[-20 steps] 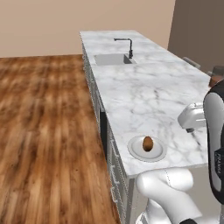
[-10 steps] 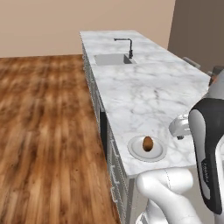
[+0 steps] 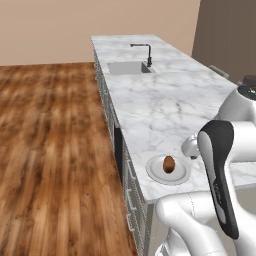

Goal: Pick the potato from the counter and place it in the microwave. Then turn on the microwave.

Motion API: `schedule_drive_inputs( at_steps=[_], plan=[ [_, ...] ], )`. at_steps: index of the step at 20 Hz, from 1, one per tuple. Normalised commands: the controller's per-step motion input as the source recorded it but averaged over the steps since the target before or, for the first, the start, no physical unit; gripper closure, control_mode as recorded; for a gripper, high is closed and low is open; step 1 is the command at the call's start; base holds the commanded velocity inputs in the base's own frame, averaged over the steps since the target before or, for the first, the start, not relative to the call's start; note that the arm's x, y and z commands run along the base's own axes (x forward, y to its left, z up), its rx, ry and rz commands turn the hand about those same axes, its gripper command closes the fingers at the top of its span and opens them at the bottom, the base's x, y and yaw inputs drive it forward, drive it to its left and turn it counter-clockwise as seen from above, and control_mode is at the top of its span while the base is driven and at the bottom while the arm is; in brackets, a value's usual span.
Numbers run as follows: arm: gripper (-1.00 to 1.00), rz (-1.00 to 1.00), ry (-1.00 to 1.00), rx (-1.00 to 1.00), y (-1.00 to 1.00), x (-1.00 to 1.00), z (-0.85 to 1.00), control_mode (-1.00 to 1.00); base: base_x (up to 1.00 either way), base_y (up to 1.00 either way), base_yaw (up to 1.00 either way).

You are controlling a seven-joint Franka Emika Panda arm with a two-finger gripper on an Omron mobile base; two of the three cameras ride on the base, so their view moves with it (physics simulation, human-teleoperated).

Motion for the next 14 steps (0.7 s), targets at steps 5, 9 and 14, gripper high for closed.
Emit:
schedule_drive_inputs(
  at_steps=[5,9,14],
  plan=[
    [-1.00,0.00,0.00,0.00,0.00,0.42,-0.38,-1.00,0.00,0.00,0.00],
    [-1.00,0.00,0.00,0.00,0.00,0.38,-0.37,-1.00,0.00,0.00,0.00],
    [-1.00,0.00,0.00,0.00,0.00,0.35,-0.40,-1.00,0.00,0.00,0.00]
  ],
)
